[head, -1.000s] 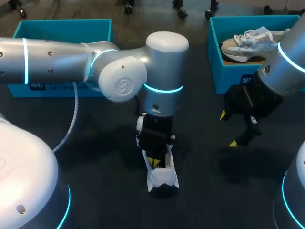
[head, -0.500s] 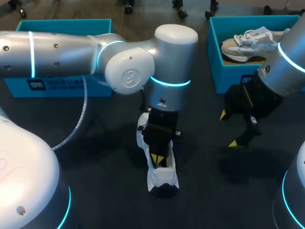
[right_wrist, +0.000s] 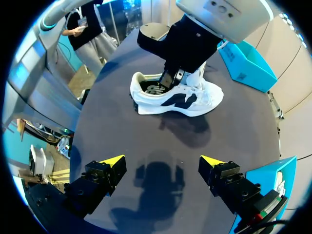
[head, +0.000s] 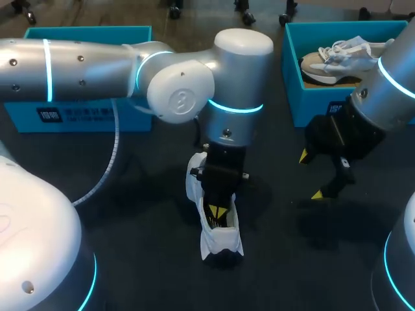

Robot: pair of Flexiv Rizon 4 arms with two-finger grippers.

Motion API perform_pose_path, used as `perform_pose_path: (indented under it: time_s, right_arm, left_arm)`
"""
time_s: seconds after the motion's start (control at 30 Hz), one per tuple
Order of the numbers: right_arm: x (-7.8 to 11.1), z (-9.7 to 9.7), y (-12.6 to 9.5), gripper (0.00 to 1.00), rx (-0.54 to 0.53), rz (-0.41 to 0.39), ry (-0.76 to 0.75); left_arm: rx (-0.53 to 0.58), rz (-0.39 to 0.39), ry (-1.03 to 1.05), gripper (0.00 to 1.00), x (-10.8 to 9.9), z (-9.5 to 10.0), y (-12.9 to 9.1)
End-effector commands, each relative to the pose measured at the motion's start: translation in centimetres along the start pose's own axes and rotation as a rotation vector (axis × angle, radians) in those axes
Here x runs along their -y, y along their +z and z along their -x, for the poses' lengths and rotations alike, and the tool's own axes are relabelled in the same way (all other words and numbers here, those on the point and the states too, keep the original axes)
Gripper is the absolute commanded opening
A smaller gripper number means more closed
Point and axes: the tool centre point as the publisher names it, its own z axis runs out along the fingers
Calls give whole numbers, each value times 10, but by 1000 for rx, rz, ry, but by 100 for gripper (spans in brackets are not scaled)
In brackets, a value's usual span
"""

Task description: Take the shoe out of the shoebox, open the shoe tongue, remove and reinsert the insole, then place the shoe into the shoebox

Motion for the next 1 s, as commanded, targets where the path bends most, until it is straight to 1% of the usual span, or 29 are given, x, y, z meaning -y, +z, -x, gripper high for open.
perform_pose_path:
  time_s: [0.03, 0.13, 0.17, 0.2, 0.6, 0.83, 1.0]
  right_arm:
    - [0, -1, 0, 100, 2, -3, 1]
    - [0, -1, 0, 100, 2, -3, 1]
    - [0, -1, 0, 100, 2, -3, 1]
    - [0, -1, 0, 100, 2, -3, 1]
    - [0, -1, 0, 100, 2, -3, 1]
    - [0, -1, 0, 100, 2, -3, 1]
    - [0, -1, 0, 100, 2, -3, 1]
  left_arm:
    - [-41, -13, -28, 0, -4, 9, 1]
    - [-71, -25, -45, 0, -2, 9, 6]
    - [-124, 39, -117, 0, -2, 7, 12]
    - [-139, 66, -145, 0, -3, 6, 12]
    - [-143, 64, -165, 0, -4, 4, 11]
    - [-156, 89, -195, 0, 4, -13, 8]
    - [-167, 118, -214, 0, 8, -25, 14]
